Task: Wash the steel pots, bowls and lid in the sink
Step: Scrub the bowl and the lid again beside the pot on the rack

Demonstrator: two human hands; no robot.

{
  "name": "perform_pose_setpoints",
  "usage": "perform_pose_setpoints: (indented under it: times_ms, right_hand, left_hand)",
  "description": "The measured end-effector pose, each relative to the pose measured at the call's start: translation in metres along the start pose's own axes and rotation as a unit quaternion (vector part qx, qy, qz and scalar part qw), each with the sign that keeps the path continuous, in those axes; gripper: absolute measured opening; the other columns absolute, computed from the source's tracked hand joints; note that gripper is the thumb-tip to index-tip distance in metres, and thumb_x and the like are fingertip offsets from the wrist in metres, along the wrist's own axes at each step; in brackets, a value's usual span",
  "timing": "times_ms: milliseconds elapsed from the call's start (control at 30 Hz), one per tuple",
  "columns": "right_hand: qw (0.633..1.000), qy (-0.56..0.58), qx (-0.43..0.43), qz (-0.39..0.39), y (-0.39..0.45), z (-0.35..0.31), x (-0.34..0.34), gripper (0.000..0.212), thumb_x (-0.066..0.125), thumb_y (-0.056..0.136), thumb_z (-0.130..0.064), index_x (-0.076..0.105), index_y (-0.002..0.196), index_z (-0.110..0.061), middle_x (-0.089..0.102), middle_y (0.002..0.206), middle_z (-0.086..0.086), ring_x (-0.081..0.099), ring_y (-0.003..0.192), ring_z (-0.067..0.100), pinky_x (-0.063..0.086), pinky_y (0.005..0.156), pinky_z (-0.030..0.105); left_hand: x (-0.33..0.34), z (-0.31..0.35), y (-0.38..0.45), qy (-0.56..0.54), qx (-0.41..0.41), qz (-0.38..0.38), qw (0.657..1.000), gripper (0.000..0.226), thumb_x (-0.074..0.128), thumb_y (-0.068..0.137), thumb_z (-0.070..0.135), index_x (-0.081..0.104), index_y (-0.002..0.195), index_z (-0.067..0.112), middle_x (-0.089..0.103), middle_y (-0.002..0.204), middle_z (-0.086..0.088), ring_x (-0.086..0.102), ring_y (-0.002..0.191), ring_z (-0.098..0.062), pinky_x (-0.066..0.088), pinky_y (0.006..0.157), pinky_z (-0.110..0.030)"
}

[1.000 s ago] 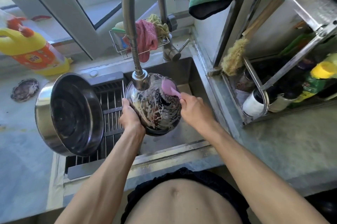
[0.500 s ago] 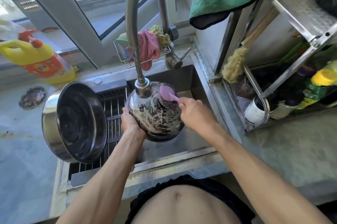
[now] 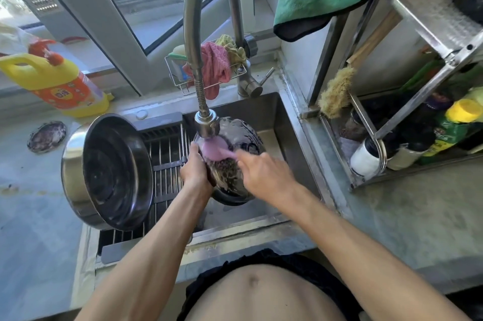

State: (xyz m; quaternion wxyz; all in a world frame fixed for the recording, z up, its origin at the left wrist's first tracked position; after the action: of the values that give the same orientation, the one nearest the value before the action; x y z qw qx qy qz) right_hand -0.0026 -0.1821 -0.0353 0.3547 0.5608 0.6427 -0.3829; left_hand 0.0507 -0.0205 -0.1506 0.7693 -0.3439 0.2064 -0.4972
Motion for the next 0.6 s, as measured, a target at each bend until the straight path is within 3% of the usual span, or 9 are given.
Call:
perform_pose_setpoints:
  times_ms: [100, 167, 300, 433, 600]
  right_hand:
    - [0.993, -0.016, 0.106, 0.045, 0.024, 0.048, -0.021, 0.035, 0.037, 0.103, -0.018, 0.052, 0.133, -0.027, 0.053, 0.069, -0.002, 0.054, 0.055, 0.019, 0.039, 0.046, 0.028]
    - [0.985, -0.036, 0.165, 0.020, 0.021, 0.072, -0.022, 0.031, 0.040, 0.100, -0.015, 0.057, 0.126, -0.016, 0.056, 0.078, 0.002, 0.052, 0.061, 0.021, 0.036, 0.052, 0.030]
    - [0.984, -0.024, 0.178, -0.007, -0.002, 0.066, -0.011, 0.032, 0.041, 0.099, -0.014, 0.056, 0.128, -0.014, 0.064, 0.095, 0.012, 0.060, 0.081, 0.033, 0.037, 0.061, 0.033]
    - [0.975, -0.008, 0.222, 0.010, -0.004, 0.083, -0.004, 0.030, 0.042, 0.098, -0.015, 0.059, 0.123, -0.014, 0.056, 0.082, 0.005, 0.055, 0.072, 0.028, 0.034, 0.052, 0.030]
    - [0.971, 0.014, 0.236, -0.019, -0.028, 0.077, 0.014, 0.031, 0.044, 0.098, -0.015, 0.057, 0.125, -0.016, 0.064, 0.096, 0.011, 0.052, 0.074, 0.028, 0.037, 0.060, 0.032]
  left_hand:
    - [0.005, -0.006, 0.004, -0.003, -0.003, -0.071, 0.997, 0.045, 0.072, 0.086, 0.052, 0.076, 0.111, 0.015, 0.078, 0.105, -0.012, 0.076, 0.094, -0.030, 0.061, 0.088, -0.049]
    - [0.006, -0.007, 0.005, -0.030, -0.013, -0.108, 0.994, 0.048, 0.068, 0.087, 0.052, 0.074, 0.120, 0.017, 0.077, 0.114, -0.011, 0.075, 0.103, -0.031, 0.058, 0.095, -0.055]
    - [0.000, -0.017, 0.010, -0.082, -0.058, -0.088, 0.991, 0.047, 0.058, 0.095, 0.054, 0.073, 0.123, 0.019, 0.076, 0.116, -0.009, 0.073, 0.106, -0.031, 0.056, 0.097, -0.053]
    - [-0.001, -0.041, 0.001, -0.123, -0.098, -0.074, 0.985, 0.044, 0.049, 0.099, 0.049, 0.076, 0.117, 0.019, 0.076, 0.115, -0.009, 0.071, 0.109, -0.032, 0.052, 0.103, -0.053]
    - [0.002, -0.039, -0.003, -0.129, -0.103, -0.040, 0.985, 0.048, 0.047, 0.097, 0.050, 0.077, 0.117, 0.018, 0.077, 0.110, -0.013, 0.070, 0.107, -0.035, 0.051, 0.104, -0.055]
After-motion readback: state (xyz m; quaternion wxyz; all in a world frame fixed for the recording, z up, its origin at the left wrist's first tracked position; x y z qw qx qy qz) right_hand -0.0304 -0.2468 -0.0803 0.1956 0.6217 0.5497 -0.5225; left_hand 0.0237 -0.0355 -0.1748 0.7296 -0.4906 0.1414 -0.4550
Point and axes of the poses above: each hand's wrist, its own y-axis towards the middle knuckle, its own x-axis out of the palm, z = x × y, the point moved 8 cm from there along y, towards the middle knuckle
